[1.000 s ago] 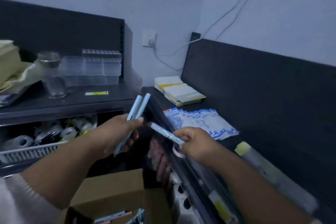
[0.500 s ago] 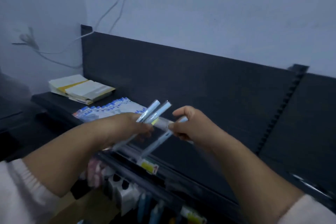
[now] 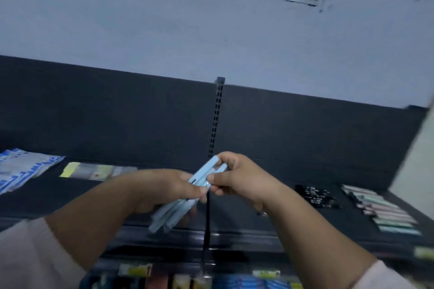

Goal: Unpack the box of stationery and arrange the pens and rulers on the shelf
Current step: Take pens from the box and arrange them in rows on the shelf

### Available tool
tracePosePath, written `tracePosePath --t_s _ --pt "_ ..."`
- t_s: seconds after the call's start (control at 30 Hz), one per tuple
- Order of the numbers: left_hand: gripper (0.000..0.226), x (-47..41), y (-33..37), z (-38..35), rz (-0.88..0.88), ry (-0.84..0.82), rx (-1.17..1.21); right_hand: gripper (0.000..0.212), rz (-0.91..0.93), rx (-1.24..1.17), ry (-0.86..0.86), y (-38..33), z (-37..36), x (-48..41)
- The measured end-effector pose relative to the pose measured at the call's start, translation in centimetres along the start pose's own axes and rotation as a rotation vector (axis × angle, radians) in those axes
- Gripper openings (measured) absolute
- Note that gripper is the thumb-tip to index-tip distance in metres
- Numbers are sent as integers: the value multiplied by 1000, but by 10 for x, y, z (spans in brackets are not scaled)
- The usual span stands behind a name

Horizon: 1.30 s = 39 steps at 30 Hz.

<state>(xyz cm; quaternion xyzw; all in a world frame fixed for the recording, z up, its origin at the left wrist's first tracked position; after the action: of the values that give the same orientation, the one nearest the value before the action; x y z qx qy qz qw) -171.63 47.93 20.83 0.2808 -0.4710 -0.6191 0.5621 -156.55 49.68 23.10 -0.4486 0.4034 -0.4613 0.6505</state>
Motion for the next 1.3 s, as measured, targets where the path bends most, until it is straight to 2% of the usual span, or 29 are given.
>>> tracePosePath --t_s 0.17,0.27,0.4,0.47,0.57,0.63,0.7,0.8,0.9,1.1,1.3 --pt "23 -28 49 -106 -21 -115 -90 6 -83 -65 109 31 107 48" --pt "22 -41 79 -175 -33 -207 -120 19 -74 -98 224 49 170 79" --pt "18 -56 111 -269 -44 -355 -131 6 -72 -88 339 82 249 123" --pt "14 -66 123 -307 -63 -414 -119 9 -95 -86 396 99 284 140" --pt "33 -87 135 -349 -88 -484 -137 12 -154 -117 518 121 330 160" --pt "33 -102 139 -368 -58 -509 -132 10 -197 -164 620 137 361 169" --pt "30 -119 142 -383 -20 -450 -68 6 -239 -226 710 154 388 174" --pt "25 -148 146 -401 1 -275 147 6 -280 -345 829 177 415 174" --pt "21 -174 152 -423 4 -194 320 8 -315 -381 893 189 429 162" --pt "12 -227 171 -441 -22 -122 403 12 -373 -339 909 198 458 126" --pt "12 -275 175 -451 -61 -34 365 5 -381 -295 923 224 497 98"
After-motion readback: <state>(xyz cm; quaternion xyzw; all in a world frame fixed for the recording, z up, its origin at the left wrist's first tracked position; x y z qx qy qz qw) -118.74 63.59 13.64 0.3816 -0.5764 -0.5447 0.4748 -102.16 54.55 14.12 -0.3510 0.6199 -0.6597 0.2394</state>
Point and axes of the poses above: each hand's wrist, its own x-axis away from the middle knuckle, its own z-axis out of the back of the hand, y = z × x, the point moved 4 cm from there along -x, towards the middle knuckle, and after that the axes turned 13 degrees about y, right-handed, at the moved point
